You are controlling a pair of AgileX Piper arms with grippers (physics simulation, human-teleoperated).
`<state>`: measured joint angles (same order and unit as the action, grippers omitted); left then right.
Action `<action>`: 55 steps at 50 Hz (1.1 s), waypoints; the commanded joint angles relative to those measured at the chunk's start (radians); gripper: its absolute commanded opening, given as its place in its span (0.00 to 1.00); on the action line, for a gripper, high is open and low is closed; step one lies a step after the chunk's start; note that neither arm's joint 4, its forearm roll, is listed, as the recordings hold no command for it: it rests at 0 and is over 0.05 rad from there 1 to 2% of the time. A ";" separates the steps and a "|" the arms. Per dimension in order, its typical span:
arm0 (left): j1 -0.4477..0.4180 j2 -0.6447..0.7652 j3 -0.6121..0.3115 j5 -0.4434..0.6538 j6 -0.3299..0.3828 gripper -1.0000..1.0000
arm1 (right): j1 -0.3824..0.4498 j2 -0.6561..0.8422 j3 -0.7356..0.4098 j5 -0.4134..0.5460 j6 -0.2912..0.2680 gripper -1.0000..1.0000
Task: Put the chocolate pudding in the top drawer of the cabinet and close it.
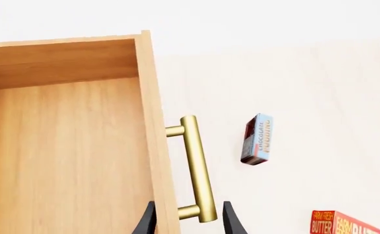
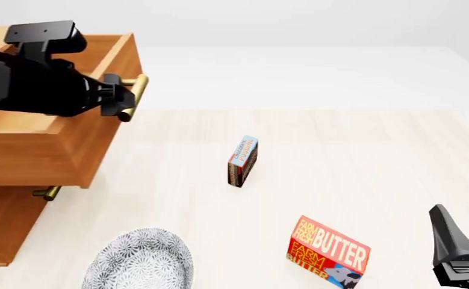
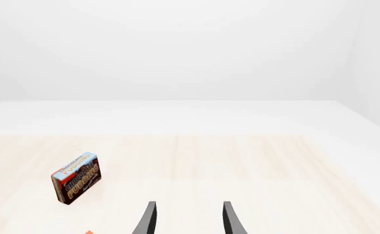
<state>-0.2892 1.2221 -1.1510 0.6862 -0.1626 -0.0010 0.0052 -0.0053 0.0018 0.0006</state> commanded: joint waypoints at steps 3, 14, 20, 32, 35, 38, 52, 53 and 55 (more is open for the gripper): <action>-0.032 0.061 0.012 -0.032 0.008 1.00 | 0.000 0.000 0.000 0.000 0.000 1.00; -0.065 0.085 0.005 -0.050 -0.002 1.00 | 0.000 0.000 0.000 0.000 0.000 1.00; -0.080 0.097 0.008 -0.068 -0.010 1.00 | 0.000 0.000 0.000 0.000 0.000 1.00; -0.102 0.107 -0.016 -0.072 -0.006 1.00 | 0.000 0.000 0.000 0.000 0.000 1.00; -0.106 0.104 -0.014 -0.074 -0.008 1.00 | 0.000 0.000 0.000 0.000 0.000 1.00; -0.114 0.099 -0.009 -0.080 -0.012 1.00 | 0.000 0.000 0.000 0.000 0.000 1.00; -0.127 0.068 -0.042 -0.068 0.000 1.00 | 0.000 0.000 0.000 0.000 0.000 1.00; -0.125 0.061 -0.048 -0.064 0.005 1.00 | 0.000 0.000 0.000 0.000 0.000 1.00; -0.122 0.051 -0.057 -0.058 0.012 1.00 | 0.000 0.000 0.000 0.000 0.000 1.00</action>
<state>-0.3375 1.2553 -1.1673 0.6419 -0.2331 -0.0010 0.0052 -0.0053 0.0018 0.0006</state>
